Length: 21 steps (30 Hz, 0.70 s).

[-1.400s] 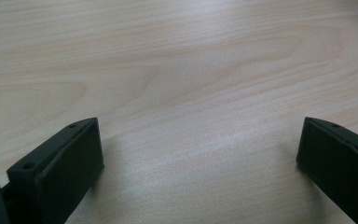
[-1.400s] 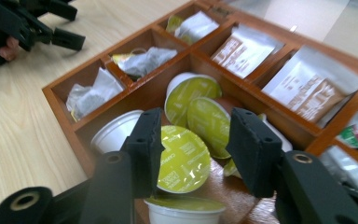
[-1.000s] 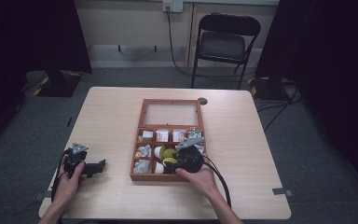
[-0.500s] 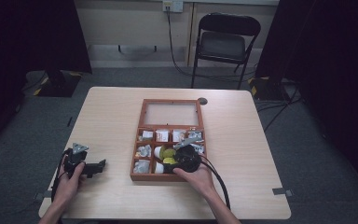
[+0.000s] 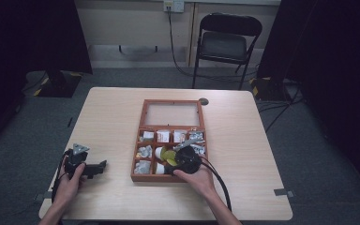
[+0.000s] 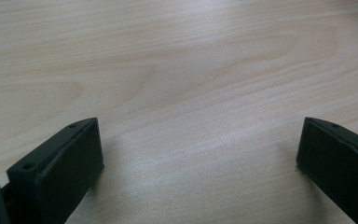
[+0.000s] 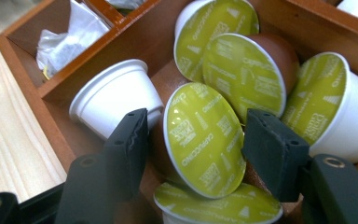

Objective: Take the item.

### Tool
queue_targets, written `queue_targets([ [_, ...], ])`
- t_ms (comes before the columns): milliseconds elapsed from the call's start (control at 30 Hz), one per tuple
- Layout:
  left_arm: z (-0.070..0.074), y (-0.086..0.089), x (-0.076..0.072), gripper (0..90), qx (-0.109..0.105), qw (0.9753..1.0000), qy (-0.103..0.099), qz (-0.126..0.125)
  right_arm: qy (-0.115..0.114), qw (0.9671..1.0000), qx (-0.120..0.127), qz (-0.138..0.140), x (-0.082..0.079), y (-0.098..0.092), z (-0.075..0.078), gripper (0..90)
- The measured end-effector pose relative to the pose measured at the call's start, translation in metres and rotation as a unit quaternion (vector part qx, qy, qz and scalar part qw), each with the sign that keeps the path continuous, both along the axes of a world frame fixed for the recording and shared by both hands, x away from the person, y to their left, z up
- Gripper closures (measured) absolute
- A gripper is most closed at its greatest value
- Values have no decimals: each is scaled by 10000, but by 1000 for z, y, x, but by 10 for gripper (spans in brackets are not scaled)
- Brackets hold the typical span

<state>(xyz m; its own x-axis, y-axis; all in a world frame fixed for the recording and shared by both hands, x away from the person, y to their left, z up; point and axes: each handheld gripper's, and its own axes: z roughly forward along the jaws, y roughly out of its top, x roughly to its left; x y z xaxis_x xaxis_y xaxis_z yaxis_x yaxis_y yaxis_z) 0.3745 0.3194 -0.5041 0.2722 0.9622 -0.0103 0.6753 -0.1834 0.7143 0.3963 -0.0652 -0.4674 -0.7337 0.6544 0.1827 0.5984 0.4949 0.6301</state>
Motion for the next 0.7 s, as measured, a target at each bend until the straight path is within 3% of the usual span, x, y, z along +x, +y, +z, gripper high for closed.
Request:
queue_targets([
  [700,0,-1,0,0,-2,10000,0,-2,-133,9987,-468,118,-2,5,-1,454],
])
